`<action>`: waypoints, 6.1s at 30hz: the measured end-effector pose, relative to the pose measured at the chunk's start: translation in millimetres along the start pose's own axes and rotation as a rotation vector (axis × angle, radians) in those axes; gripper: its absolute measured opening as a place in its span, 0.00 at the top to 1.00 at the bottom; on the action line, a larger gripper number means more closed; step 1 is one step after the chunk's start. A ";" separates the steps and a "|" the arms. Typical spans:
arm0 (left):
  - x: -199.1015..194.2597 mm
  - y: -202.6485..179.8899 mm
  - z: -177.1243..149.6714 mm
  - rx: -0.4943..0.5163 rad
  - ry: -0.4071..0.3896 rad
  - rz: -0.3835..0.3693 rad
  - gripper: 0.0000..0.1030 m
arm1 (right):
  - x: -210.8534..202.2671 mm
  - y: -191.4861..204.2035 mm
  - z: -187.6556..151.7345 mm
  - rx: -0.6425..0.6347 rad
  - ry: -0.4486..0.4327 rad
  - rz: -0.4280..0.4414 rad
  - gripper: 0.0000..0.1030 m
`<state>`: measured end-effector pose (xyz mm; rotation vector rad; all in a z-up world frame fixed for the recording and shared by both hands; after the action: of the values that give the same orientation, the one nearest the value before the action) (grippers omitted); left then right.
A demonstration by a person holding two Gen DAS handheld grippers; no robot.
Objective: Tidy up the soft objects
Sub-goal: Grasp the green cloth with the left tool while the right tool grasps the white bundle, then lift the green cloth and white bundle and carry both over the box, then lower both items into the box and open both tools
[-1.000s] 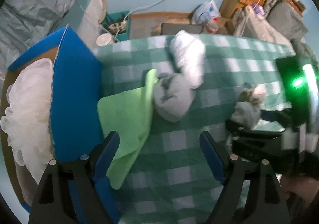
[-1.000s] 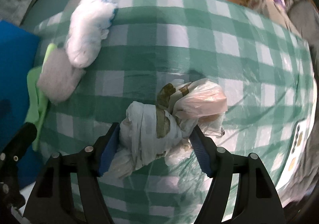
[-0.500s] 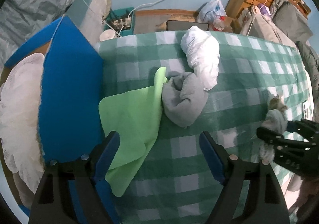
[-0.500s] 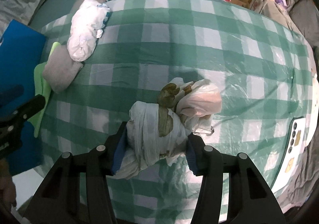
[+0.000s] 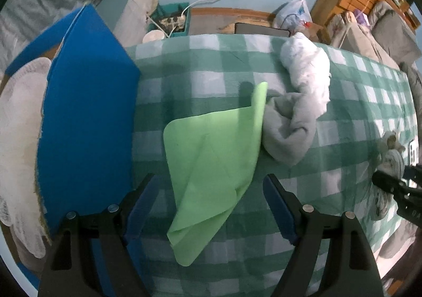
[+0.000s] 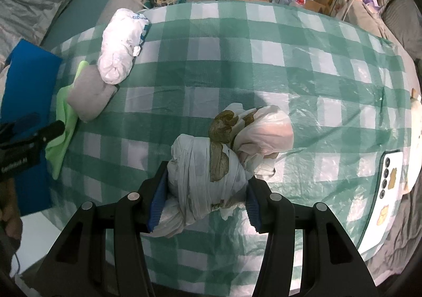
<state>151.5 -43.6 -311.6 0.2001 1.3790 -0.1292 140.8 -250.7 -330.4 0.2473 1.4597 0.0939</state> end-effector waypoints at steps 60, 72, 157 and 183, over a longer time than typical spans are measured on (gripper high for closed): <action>-99.2 -15.6 -35.7 0.066 -0.096 0.017 0.94 | -69.1 70.1 -33.7 -0.243 -0.110 0.000 0.50; -137.6 -16.3 -39.5 0.059 -0.127 0.048 0.94 | -92.4 91.2 -31.0 -0.294 -0.130 0.019 0.50; -128.2 205.4 -154.6 -0.415 -0.068 0.105 0.51 | -63.9 358.5 -100.2 -0.668 -0.049 0.224 0.29; -172.6 142.5 -116.4 -0.304 -0.133 0.170 0.42 | -97.3 275.9 -64.4 -0.595 -0.105 0.189 0.29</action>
<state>36.9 116.2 -153.4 0.0527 1.2257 0.2051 90.0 3.6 -180.3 -0.0971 1.2409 0.6478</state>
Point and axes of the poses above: each gripper's, at about its wrist camera, not at the fingertips, and x roughly the way its jaws point, y to its left, z to its top, the point moved 7 cm from there along x, roughly the way its jaws point, and after that the axes turned 14 degrees about x, right-handed, at the moved point
